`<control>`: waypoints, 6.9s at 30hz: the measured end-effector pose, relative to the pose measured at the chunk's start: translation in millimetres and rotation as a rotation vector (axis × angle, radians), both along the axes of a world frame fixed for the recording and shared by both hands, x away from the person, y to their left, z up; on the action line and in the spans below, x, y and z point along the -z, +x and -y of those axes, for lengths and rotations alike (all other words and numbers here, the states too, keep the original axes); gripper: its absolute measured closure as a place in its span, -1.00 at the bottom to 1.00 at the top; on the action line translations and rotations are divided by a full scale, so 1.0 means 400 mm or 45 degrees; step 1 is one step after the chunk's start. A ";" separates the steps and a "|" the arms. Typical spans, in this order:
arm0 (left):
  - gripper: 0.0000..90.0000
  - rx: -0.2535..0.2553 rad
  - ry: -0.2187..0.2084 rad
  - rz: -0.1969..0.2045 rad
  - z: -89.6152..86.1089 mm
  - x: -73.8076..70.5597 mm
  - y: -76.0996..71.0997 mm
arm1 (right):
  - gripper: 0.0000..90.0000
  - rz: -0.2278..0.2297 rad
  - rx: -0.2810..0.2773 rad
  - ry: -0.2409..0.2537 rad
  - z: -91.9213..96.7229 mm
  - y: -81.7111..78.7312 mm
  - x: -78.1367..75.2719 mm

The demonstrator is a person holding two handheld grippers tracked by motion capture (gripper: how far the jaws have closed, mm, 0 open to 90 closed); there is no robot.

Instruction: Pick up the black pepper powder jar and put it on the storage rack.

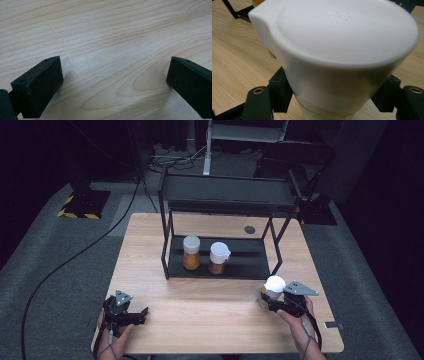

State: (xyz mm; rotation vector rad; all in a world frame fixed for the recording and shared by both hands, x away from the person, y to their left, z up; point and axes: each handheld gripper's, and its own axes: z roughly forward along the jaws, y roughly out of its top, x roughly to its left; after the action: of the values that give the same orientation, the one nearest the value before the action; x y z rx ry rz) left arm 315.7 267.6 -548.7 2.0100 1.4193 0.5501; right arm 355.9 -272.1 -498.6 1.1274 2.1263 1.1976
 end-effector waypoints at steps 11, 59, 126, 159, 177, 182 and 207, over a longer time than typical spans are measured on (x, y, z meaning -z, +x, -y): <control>-0.99 0.000 0.000 0.000 0.000 0.000 0.000 | -0.32 0.030 -0.023 -0.035 -0.012 0.006 -0.046; -0.99 0.004 0.004 -0.004 0.000 0.000 -0.003 | -0.32 0.065 -0.100 -0.106 -0.093 0.128 -0.181; -0.99 0.008 0.003 -0.001 0.000 0.000 -0.007 | -0.32 0.024 -0.062 -0.098 -0.186 0.326 -0.051; -0.99 0.008 0.002 -0.001 0.000 0.000 -0.007 | -0.34 -0.022 -0.053 -0.050 -0.171 0.333 -0.029; -0.99 0.009 0.003 -0.001 0.000 0.000 -0.007 | -0.70 -0.024 -0.060 -0.041 -0.150 0.289 -0.082; -0.99 0.009 0.002 0.000 0.000 0.000 -0.007 | -0.76 -0.005 -0.066 -0.034 -0.147 0.267 -0.099; -0.99 0.009 0.002 -0.001 0.000 0.000 -0.007 | -0.77 0.035 -0.103 0.024 -0.089 0.146 -0.162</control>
State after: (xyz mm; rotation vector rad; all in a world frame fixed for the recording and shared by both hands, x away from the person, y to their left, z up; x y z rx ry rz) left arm 313.0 267.7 -548.7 2.0159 1.4124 0.5479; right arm 414.3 -236.7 -434.0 1.0358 2.1622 1.2643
